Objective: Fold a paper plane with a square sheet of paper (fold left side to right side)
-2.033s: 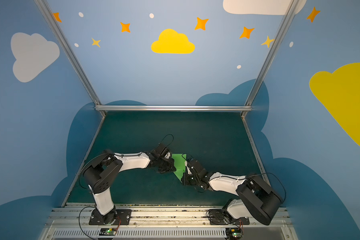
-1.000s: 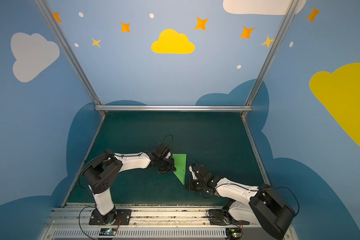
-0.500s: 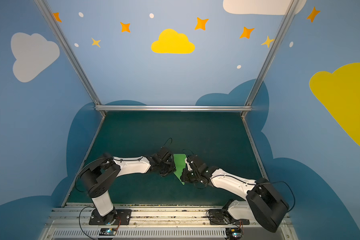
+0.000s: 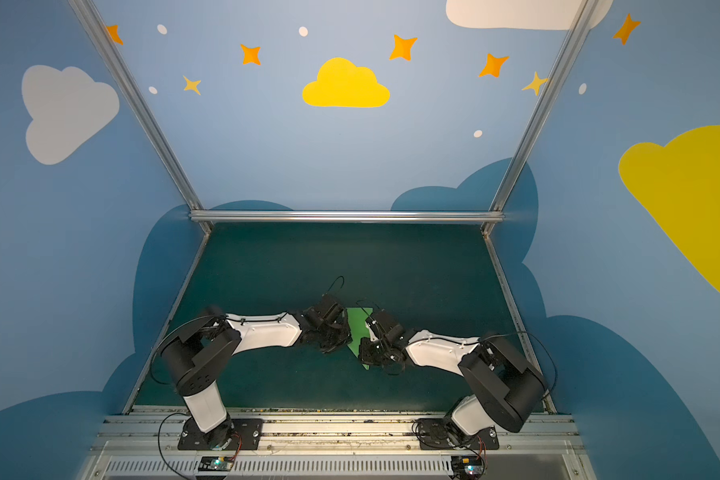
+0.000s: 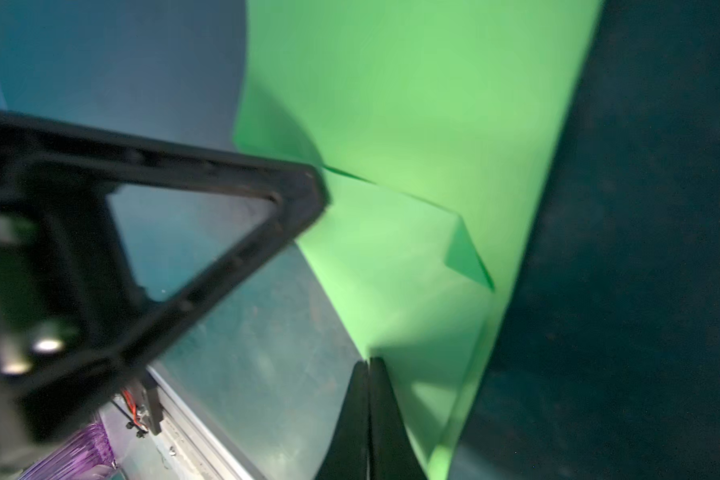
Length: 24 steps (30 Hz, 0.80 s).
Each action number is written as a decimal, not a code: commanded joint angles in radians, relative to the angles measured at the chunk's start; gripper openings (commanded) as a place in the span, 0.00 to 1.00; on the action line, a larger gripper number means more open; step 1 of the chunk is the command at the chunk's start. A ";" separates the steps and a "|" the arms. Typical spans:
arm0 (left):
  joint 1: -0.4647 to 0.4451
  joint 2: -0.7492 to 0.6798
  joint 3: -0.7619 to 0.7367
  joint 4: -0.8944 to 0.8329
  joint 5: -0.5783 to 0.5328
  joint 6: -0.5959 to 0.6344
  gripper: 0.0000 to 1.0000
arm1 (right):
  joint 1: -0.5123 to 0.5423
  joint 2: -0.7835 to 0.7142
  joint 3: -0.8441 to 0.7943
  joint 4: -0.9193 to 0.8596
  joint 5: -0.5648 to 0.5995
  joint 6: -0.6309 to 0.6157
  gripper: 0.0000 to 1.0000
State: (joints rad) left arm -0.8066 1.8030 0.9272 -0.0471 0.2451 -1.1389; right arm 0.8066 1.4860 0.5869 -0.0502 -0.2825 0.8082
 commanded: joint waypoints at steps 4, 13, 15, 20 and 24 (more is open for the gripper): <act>-0.002 0.063 -0.028 -0.117 -0.055 0.006 0.04 | 0.000 -0.019 -0.074 0.002 0.015 0.008 0.00; -0.002 0.058 -0.026 -0.129 -0.063 0.011 0.04 | -0.003 -0.085 -0.145 -0.020 0.019 0.015 0.00; -0.001 0.058 -0.024 -0.129 -0.063 0.011 0.04 | -0.003 -0.100 -0.162 -0.026 0.019 0.016 0.00; -0.002 0.057 -0.025 -0.129 -0.063 0.012 0.04 | -0.004 -0.148 -0.218 -0.042 0.025 0.025 0.00; 0.000 0.055 -0.022 -0.134 -0.065 0.013 0.04 | -0.005 -0.195 -0.261 -0.058 0.029 0.035 0.00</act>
State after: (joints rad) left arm -0.8082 1.8034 0.9310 -0.0536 0.2405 -1.1381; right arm 0.8055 1.2930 0.3820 0.0334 -0.2806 0.8330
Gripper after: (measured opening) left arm 0.047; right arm 0.047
